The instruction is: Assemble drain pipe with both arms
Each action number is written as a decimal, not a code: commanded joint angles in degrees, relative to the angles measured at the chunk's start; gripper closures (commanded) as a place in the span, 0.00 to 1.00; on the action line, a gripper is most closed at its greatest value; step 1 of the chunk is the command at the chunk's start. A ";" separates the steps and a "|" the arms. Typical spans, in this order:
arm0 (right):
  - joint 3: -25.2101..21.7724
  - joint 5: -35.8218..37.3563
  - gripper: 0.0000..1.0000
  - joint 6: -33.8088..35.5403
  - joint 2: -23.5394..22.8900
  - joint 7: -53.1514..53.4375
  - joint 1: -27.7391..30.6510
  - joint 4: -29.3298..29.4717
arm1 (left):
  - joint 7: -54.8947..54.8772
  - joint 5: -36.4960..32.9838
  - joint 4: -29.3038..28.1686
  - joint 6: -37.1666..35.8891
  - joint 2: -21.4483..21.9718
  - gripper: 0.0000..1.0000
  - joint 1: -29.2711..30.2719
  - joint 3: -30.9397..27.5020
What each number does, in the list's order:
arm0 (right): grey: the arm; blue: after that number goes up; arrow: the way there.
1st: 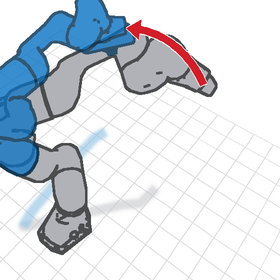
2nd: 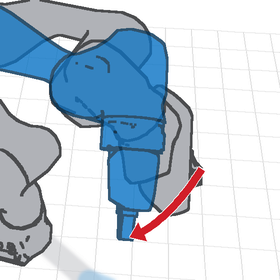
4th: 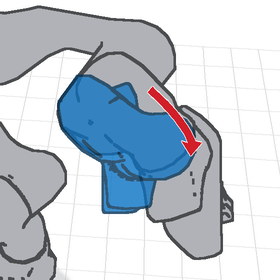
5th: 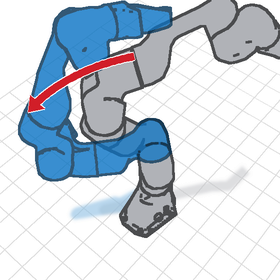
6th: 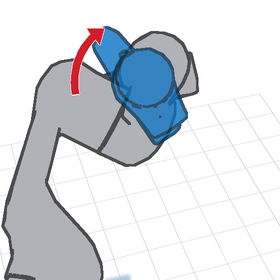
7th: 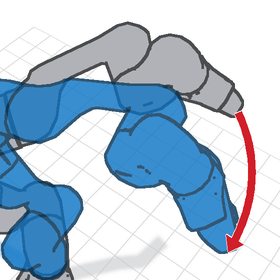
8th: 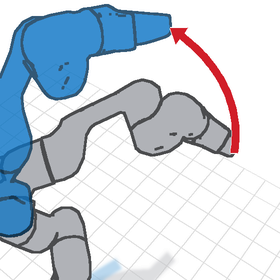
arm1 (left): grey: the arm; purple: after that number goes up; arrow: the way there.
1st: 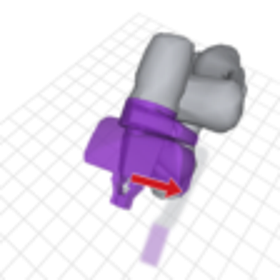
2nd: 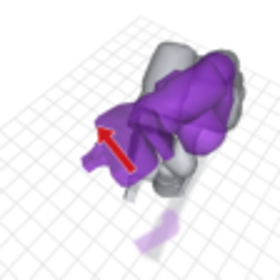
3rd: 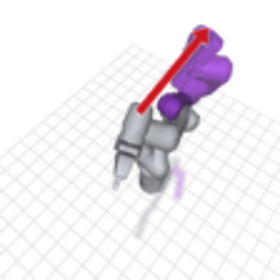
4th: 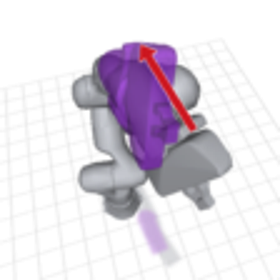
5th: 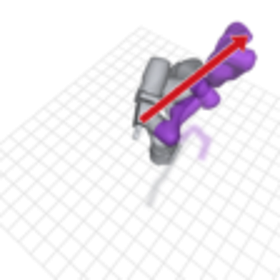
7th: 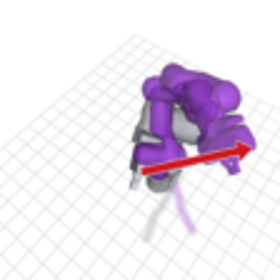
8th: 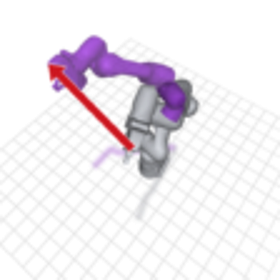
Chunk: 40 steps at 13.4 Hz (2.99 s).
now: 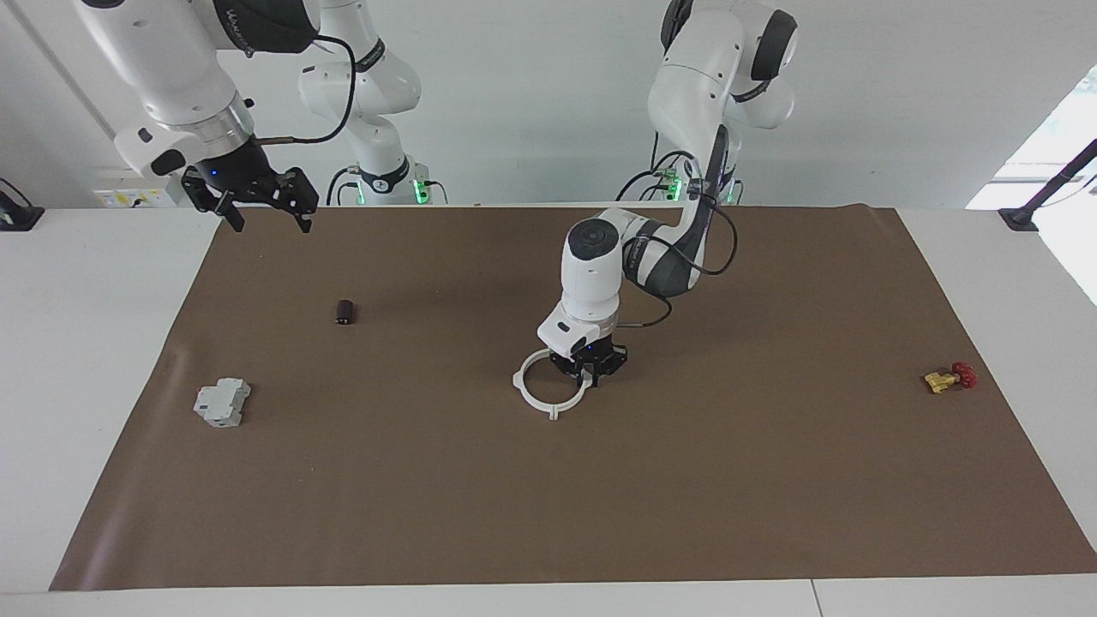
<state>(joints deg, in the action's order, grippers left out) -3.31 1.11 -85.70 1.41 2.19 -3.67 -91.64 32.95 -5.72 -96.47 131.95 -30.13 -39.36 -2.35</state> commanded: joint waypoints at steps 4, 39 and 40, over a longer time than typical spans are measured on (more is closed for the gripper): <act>0.32 0.38 0.00 -1.04 0.87 -1.31 0.07 -0.20 | -1.04 0.44 -7.84 -4.59 12.61 0.00 5.86 -0.55; 0.06 -0.50 0.00 -2.80 0.08 -1.49 1.56 1.47 | -38.05 5.72 5.85 -41.87 28.63 0.00 38.48 -1.25; 0.06 -0.41 0.00 -2.80 0.08 -1.49 1.56 1.47 | -38.05 5.72 5.85 -41.61 28.63 0.00 38.48 -1.25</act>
<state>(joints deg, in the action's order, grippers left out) -3.52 1.08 -87.93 1.60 2.19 -2.64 -90.43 -3.90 -0.54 -90.03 90.88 -2.28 -1.60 -3.83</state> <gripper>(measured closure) 0.000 0.000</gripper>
